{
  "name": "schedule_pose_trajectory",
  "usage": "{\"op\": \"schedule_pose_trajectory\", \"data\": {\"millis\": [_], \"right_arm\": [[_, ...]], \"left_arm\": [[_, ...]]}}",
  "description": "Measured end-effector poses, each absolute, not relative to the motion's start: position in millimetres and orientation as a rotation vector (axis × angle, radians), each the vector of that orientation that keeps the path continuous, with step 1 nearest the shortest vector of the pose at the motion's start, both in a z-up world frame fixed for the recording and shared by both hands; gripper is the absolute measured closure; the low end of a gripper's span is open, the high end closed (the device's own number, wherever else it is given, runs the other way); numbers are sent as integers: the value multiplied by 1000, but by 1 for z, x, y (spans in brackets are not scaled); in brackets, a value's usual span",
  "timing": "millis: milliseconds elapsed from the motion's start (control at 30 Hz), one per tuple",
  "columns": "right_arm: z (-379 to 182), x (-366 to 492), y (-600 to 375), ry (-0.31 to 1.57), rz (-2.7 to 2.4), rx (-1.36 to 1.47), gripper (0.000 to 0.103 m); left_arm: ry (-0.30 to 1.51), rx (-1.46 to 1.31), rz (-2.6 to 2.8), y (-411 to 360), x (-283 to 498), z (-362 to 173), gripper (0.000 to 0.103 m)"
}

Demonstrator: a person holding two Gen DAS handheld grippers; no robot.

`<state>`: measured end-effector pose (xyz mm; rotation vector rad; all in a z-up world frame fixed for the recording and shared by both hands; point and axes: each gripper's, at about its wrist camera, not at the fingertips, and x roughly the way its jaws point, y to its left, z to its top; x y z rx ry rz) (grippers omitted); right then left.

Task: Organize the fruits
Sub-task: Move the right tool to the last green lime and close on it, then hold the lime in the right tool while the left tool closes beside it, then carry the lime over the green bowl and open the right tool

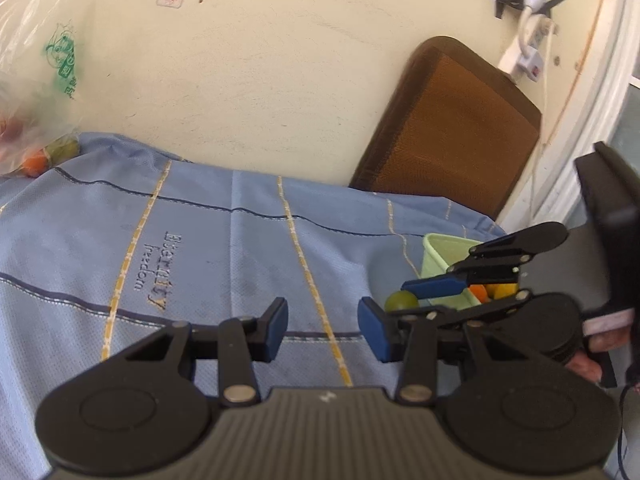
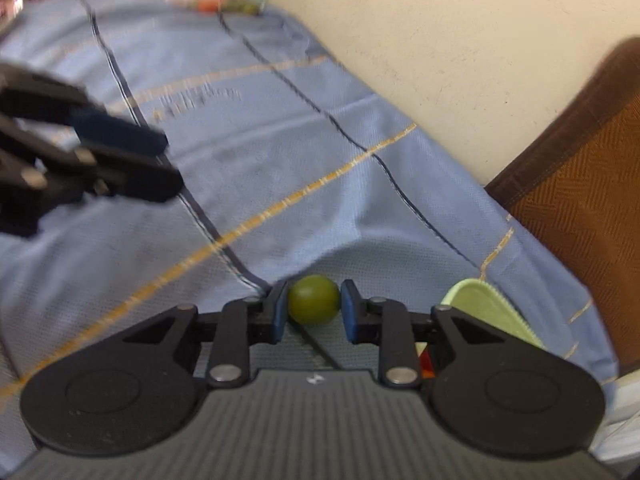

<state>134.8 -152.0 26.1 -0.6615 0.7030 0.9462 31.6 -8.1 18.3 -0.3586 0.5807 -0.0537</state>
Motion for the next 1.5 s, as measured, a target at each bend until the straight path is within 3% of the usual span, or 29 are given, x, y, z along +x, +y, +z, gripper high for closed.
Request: {"op": "schedule_pose_trajectory", "data": {"millis": [133,367,867,1200,1300,1500], "right_arm": [[41,91,-202,636,968,-413,73],[2,22,-249,575,863,-285,72],[-12,16,-260,557,842,-242,69],[-13,22,-258,547,861,-223,68],[-13,20,-257,542,864,-221,70],[4,17,-269,441,807,-188,71]], "left_arm": [[591,-327,-110,-22,15,20,63],[661,-315,-269,-56,-11,12,63],[761,-225,-362,-117,0,4,63],[784,-252,-306,-106,11,-1,63],[783,-243,-310,-110,14,-2,73],[715,-203,-341,-121,19,25,75]]}}
